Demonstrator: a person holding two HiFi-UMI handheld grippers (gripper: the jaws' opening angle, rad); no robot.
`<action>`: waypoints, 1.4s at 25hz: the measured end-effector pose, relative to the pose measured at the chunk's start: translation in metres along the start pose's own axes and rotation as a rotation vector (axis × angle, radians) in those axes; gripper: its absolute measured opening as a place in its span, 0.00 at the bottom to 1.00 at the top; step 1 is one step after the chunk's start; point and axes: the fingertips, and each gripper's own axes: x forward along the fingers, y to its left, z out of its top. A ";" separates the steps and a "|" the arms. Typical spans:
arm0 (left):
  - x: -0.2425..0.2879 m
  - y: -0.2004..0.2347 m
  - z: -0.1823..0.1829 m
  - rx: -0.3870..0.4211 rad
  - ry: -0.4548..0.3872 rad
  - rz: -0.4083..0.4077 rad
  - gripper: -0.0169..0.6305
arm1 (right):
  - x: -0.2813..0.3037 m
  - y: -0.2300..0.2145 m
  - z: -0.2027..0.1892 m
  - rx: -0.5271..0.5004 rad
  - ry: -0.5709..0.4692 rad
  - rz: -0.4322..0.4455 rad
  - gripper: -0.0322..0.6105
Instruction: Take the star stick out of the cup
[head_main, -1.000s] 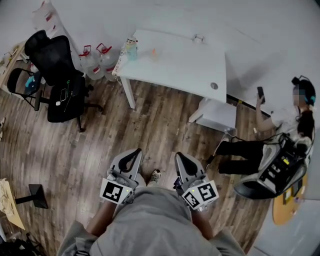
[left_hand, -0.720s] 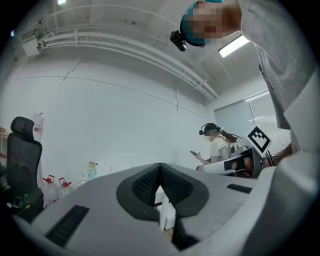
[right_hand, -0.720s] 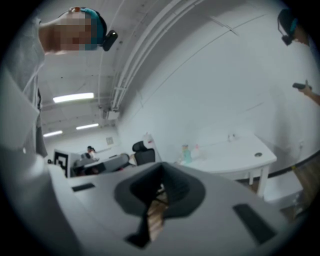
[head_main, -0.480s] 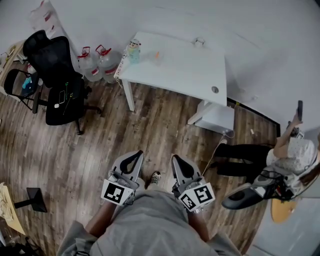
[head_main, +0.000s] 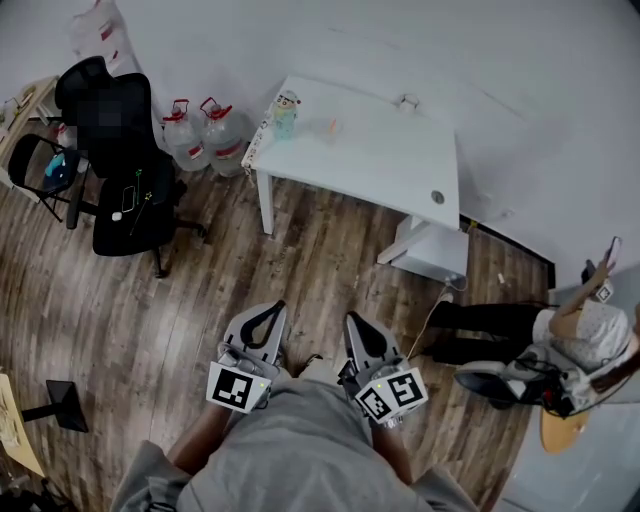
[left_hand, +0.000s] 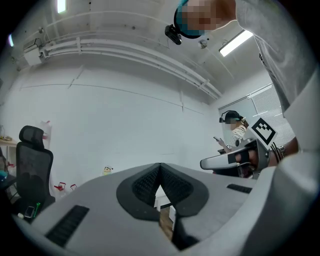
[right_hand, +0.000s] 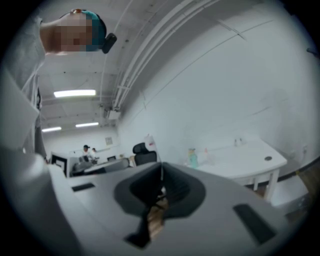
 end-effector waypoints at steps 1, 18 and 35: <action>-0.001 0.003 0.001 0.006 -0.004 -0.004 0.07 | 0.003 0.003 0.000 -0.004 -0.006 0.001 0.11; 0.032 0.032 0.001 0.016 -0.011 -0.053 0.07 | 0.041 -0.020 0.003 -0.005 0.013 -0.018 0.11; 0.152 0.074 0.000 0.003 0.016 -0.015 0.07 | 0.136 -0.111 0.044 0.010 0.038 0.034 0.11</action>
